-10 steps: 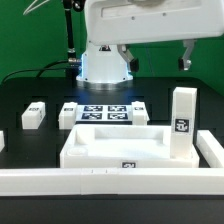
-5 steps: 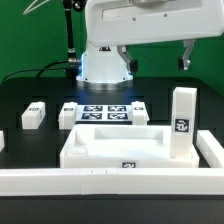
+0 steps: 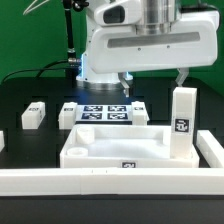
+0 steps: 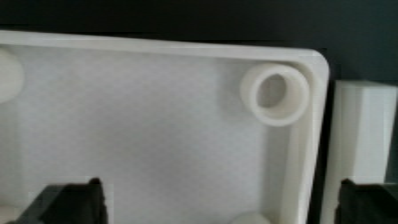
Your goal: Assemble desk
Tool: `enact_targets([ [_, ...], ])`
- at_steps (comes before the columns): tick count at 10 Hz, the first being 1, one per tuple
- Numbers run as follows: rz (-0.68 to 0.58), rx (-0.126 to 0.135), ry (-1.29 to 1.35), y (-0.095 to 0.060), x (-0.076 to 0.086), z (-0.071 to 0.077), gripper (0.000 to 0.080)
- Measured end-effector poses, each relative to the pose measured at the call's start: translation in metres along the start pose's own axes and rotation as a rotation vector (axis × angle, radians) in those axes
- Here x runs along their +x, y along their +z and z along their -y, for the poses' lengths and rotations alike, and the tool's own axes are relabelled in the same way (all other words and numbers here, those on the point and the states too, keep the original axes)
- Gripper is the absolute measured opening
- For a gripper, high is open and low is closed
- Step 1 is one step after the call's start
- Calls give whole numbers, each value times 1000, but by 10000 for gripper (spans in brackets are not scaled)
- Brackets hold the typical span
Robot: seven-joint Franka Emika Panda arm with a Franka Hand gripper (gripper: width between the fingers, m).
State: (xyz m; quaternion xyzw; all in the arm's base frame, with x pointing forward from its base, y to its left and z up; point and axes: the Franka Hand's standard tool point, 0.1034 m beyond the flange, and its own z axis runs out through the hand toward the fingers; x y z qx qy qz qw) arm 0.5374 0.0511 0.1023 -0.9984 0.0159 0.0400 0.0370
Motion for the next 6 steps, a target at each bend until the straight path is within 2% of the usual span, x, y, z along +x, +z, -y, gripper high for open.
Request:
enact_targets([
  [3,58,7,10,3,-8,-3,649],
  [4,204,28,82,11,-32,-15,649],
  [5,334,31,104,17,-47,-20,649],
  [6,411,20,112,23,-51,-17,649],
])
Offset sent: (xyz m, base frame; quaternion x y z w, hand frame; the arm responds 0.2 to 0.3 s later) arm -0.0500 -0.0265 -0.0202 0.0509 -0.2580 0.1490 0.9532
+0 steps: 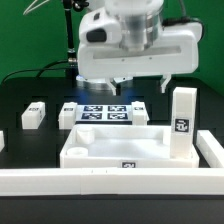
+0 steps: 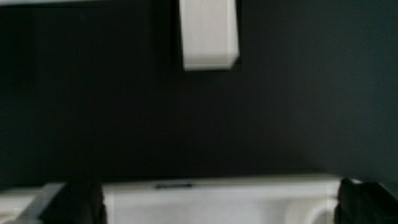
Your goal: Assemble desk
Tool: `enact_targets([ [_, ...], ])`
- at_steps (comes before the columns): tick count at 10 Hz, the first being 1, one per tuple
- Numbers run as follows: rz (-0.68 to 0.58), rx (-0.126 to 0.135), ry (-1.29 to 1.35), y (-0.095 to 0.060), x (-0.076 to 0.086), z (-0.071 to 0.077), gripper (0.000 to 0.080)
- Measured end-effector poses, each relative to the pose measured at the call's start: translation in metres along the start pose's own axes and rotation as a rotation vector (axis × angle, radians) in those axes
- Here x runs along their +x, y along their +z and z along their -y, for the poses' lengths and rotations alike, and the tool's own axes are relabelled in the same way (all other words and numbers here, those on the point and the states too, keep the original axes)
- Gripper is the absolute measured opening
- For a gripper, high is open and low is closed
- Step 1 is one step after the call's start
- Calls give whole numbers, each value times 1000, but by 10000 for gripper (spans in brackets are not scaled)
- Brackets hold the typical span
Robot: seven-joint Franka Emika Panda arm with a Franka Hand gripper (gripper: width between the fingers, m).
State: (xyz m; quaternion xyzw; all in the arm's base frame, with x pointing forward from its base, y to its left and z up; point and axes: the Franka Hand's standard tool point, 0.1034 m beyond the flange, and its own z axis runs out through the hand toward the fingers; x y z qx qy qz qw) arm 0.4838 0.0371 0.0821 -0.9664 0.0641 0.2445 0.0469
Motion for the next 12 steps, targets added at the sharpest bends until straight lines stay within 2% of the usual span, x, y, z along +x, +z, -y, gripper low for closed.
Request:
enact_targets([
  [1,-6,-13,13,-1,4,7,649],
  [2,83,-11,13,1,-7,4,649],
  [4,190,-17,27,6,0,-1,649],
  [6,270,-44,73,42,-6,4,649],
  [7,234,-56,58,51,-2,9,649],
  [12,233,-51,64,52,-2,7,649],
])
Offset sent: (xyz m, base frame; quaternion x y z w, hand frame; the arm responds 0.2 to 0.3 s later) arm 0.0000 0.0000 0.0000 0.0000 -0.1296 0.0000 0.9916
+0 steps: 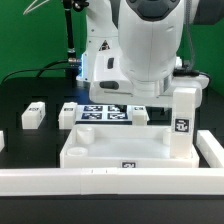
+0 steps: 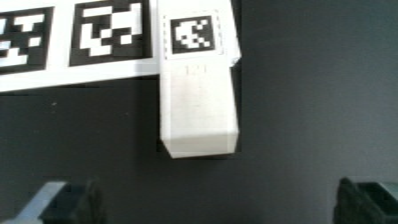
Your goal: Assemble desk
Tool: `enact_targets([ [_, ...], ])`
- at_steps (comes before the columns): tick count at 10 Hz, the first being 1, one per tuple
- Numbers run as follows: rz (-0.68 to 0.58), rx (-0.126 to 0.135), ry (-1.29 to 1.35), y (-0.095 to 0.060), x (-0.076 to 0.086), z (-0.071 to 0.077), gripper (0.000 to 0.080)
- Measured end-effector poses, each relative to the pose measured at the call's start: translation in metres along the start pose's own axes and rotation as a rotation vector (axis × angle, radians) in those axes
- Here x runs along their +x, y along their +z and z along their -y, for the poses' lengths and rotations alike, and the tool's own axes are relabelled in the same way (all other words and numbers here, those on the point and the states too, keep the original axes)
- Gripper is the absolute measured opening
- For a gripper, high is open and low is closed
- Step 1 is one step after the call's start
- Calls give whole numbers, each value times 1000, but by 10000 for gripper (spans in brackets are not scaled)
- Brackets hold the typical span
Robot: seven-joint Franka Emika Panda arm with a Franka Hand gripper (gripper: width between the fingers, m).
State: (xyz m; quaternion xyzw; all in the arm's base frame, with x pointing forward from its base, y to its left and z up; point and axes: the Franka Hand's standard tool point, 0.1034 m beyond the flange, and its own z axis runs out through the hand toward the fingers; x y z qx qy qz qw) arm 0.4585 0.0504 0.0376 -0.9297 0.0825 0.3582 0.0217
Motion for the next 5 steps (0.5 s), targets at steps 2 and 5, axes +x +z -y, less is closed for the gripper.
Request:
enact_targets([
  [2,63,26,32,26,-5,-8,649],
  [5,132,69,69,48,-7,-14,649],
])
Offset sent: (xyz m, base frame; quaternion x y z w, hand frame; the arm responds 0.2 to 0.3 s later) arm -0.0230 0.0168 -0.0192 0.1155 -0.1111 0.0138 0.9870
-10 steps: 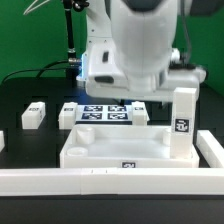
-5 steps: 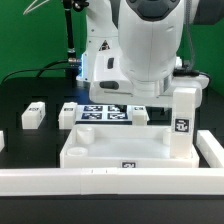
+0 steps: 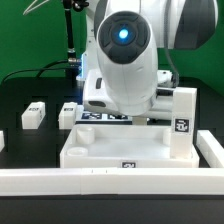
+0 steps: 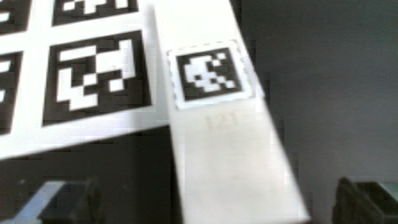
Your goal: Assemble desk
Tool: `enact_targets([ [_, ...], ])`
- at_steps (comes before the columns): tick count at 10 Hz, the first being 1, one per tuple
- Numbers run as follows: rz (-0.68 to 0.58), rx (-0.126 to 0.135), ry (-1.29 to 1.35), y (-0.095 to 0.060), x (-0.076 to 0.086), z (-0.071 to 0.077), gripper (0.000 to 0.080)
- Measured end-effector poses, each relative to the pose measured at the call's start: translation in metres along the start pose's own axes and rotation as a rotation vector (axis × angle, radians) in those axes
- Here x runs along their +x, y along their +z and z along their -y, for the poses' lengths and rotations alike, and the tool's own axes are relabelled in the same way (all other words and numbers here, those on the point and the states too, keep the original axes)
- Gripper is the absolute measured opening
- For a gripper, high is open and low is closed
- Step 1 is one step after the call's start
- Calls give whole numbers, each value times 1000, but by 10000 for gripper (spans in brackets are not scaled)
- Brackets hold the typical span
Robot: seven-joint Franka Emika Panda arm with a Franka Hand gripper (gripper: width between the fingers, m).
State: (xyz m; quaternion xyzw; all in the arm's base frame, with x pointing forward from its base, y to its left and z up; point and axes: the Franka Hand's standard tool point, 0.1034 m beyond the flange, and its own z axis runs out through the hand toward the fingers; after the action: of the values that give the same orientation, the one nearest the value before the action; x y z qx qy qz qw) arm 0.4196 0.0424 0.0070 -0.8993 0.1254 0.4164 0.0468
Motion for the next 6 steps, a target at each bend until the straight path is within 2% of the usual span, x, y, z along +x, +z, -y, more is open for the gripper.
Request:
enact_targets([
  [4,7,-2,1,0,0,-2,649],
  [6,6,-3,1,0,0,-2,369],
])
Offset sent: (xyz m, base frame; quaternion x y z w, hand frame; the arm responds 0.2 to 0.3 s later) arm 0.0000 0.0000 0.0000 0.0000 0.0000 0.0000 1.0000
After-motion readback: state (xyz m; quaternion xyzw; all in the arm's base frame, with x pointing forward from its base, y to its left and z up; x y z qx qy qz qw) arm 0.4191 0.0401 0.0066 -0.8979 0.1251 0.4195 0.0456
